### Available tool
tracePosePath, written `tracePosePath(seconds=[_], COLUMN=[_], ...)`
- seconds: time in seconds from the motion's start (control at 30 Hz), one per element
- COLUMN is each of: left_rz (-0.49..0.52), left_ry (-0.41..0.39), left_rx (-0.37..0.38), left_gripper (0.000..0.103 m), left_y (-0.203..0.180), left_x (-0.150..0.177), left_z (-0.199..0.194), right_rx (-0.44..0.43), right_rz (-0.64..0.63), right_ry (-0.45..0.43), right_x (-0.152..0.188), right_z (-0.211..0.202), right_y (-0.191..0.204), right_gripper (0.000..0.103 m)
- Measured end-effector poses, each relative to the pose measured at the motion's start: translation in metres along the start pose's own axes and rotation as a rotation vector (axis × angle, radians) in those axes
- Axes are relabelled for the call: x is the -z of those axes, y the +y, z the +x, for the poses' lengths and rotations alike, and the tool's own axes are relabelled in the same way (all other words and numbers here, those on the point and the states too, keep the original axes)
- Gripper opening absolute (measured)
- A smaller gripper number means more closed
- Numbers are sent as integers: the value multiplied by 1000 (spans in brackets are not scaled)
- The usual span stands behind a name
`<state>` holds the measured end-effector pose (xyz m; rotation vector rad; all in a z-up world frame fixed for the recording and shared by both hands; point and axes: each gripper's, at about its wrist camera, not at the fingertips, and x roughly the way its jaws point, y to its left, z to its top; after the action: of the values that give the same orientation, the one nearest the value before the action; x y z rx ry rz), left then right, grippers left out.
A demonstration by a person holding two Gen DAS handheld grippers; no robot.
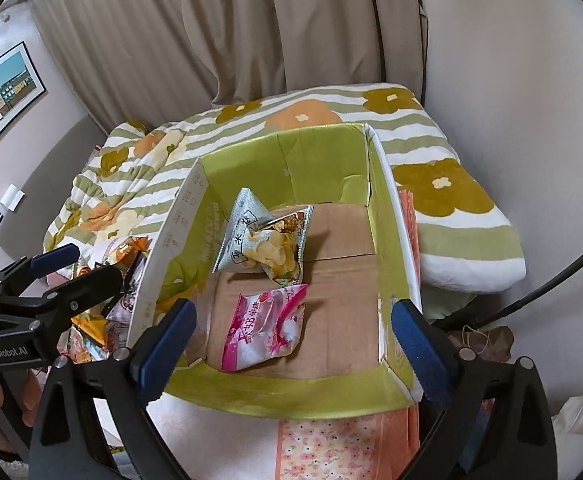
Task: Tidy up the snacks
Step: 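Move both tools back over the snack pile on the table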
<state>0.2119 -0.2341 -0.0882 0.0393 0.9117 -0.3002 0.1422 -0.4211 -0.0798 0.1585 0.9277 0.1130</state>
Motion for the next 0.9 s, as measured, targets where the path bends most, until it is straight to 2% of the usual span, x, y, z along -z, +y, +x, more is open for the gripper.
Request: tracePosePath(seconds=[0.33,0.53,0.67,0.9], left_rz=[-2,-24,-64,-144], left_ry=[-53,-91,-106,-93], left_rx=[-28,-87,-134,-204], left_gripper=[103,103,103,103], left_y=[-2,8,29,80], left_x=[11,23,37,66], left_z=[-37,-68,-83,-106], right_rx=[-9,-35,-58,-154], right_rz=[-28,-88,-145,-213], right_ry=[-65,-102,-148,-189], right_x=[4,3,5,5], right_z=[-28,-40,-43,-38], right_y=[8,23,41,84], right_gripper=[97,97,100,102])
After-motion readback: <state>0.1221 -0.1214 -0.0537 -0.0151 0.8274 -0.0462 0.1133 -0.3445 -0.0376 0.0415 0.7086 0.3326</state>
